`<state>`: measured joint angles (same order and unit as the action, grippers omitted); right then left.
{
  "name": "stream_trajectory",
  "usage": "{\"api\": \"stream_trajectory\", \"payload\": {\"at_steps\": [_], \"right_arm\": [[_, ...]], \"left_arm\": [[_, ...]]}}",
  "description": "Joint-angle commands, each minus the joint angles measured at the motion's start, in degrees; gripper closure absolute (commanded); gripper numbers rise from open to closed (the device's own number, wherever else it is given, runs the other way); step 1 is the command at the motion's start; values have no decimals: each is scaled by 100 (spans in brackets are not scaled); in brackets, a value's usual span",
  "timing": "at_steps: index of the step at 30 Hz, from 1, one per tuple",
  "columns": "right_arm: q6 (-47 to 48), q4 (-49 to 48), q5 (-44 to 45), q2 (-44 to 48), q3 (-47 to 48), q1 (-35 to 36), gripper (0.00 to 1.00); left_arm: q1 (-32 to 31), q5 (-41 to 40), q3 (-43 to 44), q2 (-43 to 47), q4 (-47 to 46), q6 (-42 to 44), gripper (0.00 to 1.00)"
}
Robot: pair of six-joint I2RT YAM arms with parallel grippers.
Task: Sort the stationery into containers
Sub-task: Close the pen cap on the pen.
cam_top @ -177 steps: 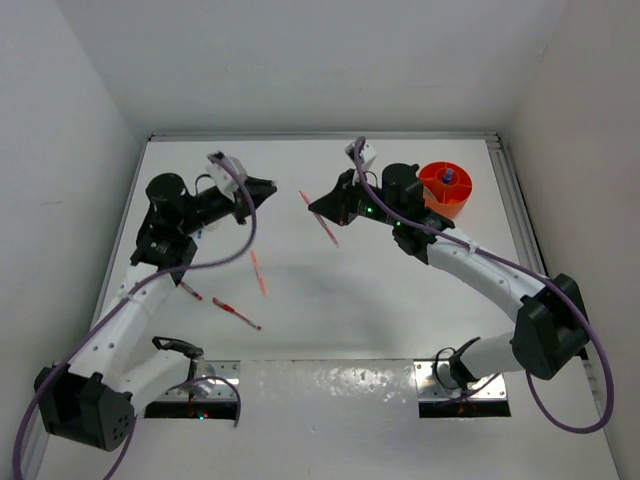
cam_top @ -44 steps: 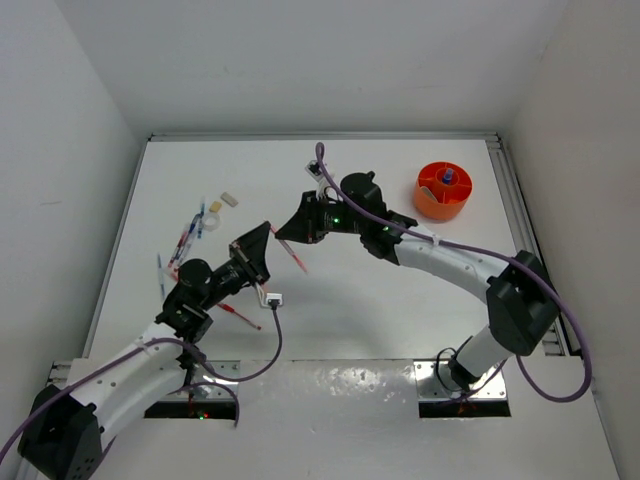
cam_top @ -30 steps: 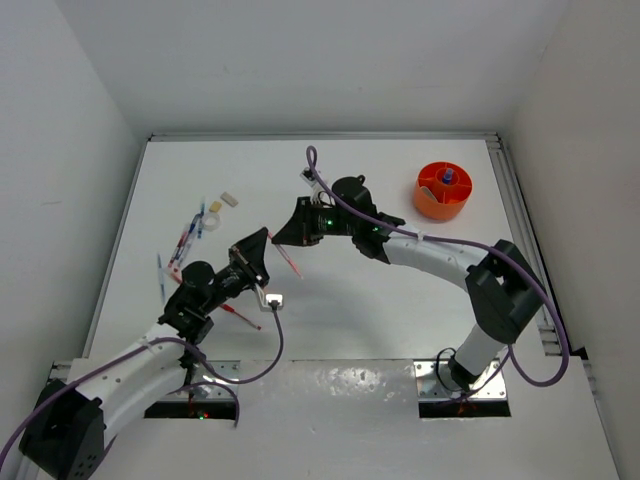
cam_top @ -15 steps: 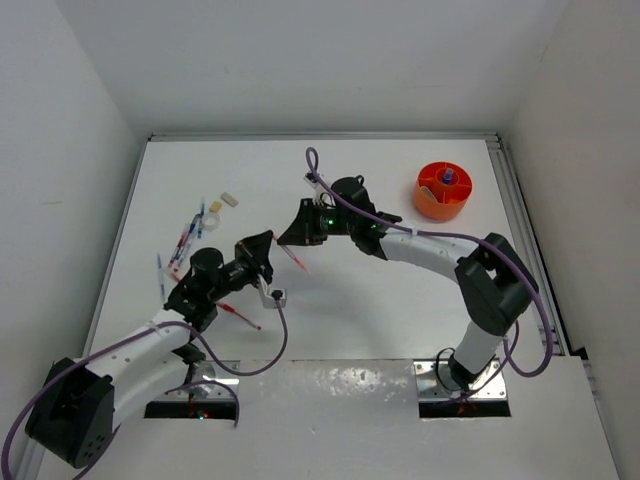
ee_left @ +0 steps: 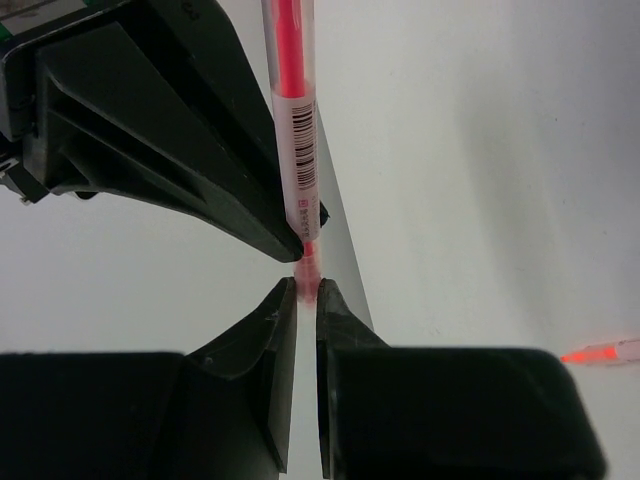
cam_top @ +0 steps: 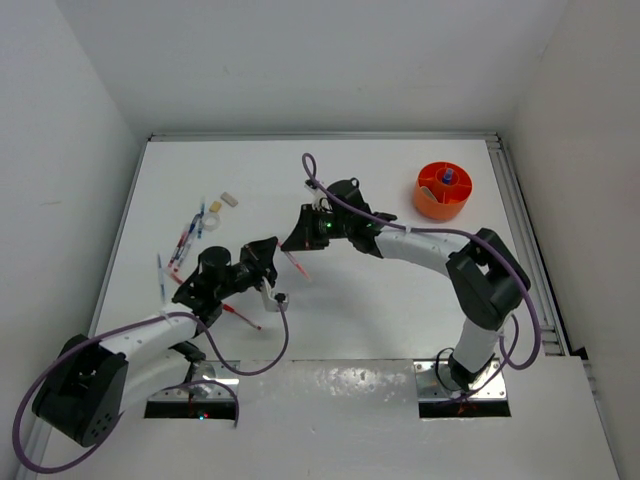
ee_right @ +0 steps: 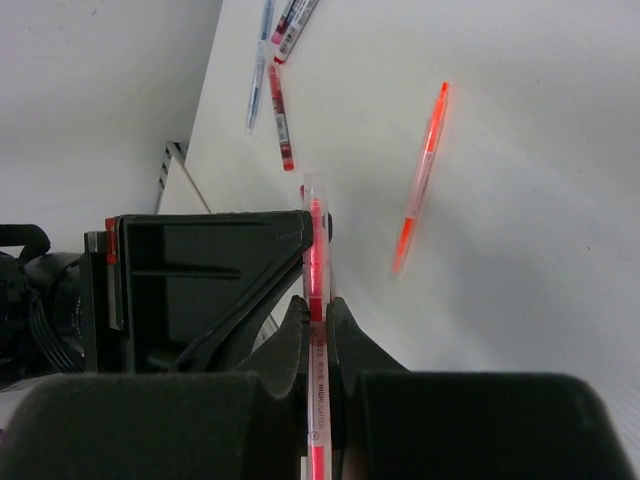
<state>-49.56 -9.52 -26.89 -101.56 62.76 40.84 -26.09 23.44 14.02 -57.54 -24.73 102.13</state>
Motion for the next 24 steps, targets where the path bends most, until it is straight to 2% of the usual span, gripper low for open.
{"api": "stream_trajectory", "payload": {"at_steps": [1,10,18,24], "right_arm": [[-63,-473,396,-31,509,-164,100],[271,55,308,40,650,-225,92],[535,398,27,83,878,-252,81],[737,582,-35,207,931,-252,79]], "left_arm": [[-116,864,-31,-56,21,228,100],[-55,934,-75,-73,91,308,100],[-2,969,-128,-82,240,633,100],[16,961,-136,-73,285,651,100]]}}
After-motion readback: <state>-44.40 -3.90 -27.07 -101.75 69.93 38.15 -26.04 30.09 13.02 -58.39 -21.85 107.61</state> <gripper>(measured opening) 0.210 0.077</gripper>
